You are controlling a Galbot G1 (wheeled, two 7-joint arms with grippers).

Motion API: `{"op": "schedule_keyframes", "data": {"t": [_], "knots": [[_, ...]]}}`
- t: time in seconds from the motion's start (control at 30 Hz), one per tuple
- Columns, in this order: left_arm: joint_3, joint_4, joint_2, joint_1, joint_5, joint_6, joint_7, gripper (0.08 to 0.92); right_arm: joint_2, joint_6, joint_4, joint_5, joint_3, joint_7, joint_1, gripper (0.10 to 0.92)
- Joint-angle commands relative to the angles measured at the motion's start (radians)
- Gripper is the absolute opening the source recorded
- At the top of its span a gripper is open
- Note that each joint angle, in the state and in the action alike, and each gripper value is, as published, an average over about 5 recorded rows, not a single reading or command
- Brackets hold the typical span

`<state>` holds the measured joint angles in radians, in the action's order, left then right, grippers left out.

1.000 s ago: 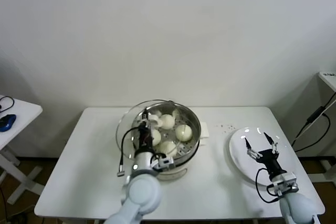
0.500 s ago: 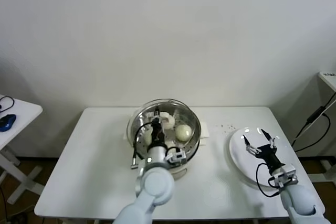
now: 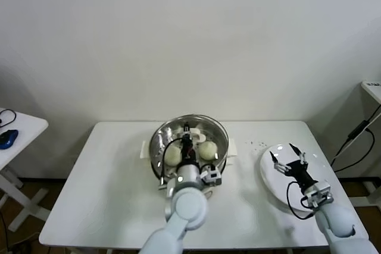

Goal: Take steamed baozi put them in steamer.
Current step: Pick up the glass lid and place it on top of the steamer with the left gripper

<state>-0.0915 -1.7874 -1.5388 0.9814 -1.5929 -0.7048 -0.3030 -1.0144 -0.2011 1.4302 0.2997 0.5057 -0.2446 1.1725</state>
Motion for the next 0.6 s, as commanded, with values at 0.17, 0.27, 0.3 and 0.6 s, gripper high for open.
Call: {"op": "schedule_keyframes", "data": {"t": [0.17, 0.27, 0.3, 0.6], "knots": [[0.018, 0.013, -0.022, 0.010, -0.075, 0.021, -0.031, 0.155, 0.012, 0.000, -0.002, 0.011, -0.021, 0.000, -0.012, 0.823], [0.020, 0.015, -0.023, 0.011, -0.083, 0.024, -0.033, 0.155, 0.011, 0.000, -0.002, 0.009, -0.022, -0.001, -0.014, 0.823], [0.020, 0.016, -0.024, 0.011, -0.085, 0.025, -0.034, 0.155, 0.011, 0.000, -0.001, 0.009, -0.022, -0.001, -0.015, 0.823], [0.020, 0.029, -0.029, 0.003, -0.089, 0.032, -0.042, 0.155, 0.006, -0.004, -0.003, -0.005, -0.020, -0.003, -0.017, 0.823]]}}
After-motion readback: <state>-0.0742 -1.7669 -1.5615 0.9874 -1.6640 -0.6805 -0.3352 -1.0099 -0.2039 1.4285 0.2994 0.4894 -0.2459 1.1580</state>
